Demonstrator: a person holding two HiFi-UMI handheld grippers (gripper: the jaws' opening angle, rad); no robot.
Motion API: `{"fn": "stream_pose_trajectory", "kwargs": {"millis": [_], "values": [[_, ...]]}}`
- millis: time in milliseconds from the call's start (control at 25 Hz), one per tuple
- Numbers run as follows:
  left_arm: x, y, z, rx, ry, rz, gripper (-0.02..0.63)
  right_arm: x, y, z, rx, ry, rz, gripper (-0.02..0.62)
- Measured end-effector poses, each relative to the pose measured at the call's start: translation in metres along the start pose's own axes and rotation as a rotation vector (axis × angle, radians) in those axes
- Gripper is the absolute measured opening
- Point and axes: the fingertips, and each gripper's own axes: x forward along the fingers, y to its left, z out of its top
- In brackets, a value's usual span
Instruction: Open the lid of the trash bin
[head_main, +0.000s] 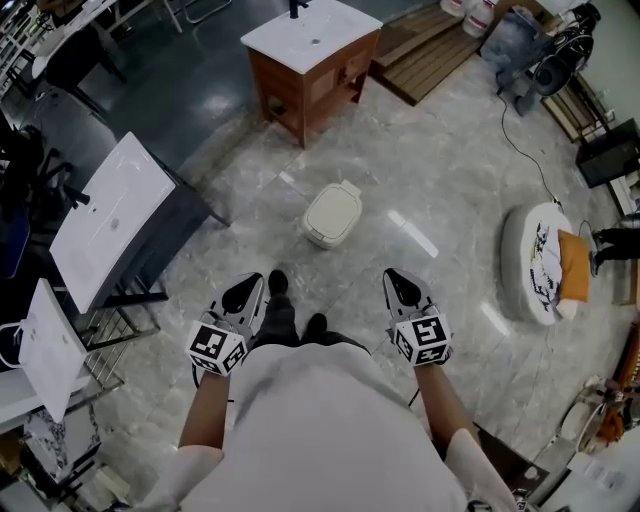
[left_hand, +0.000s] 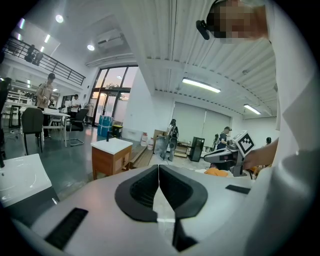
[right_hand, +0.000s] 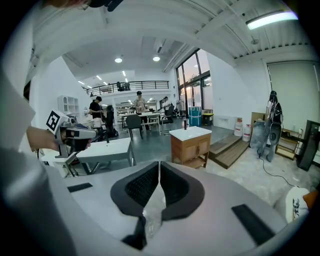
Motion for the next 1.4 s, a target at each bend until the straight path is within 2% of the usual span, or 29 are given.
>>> {"fn": "stream_pose_trajectory", "kwargs": {"millis": [600,1120,1400], "values": [[0.060,0.079,0.007,0.011,0.060,-0.121,0.018,0.070,-0.006,0.022,0.006,0.075,-0.066,0.031],[0.091,0.141,-0.014,-0.007,0.140,-0.238,0.018,0.143,0.016,0.022,0.018,0.165,-0.092,0.031],[0.104,0.154,-0.031,0.001,0.181,-0.278,0.018,0.176,0.018,0.015,0.043,0.203,-0.093,0.031]]}}
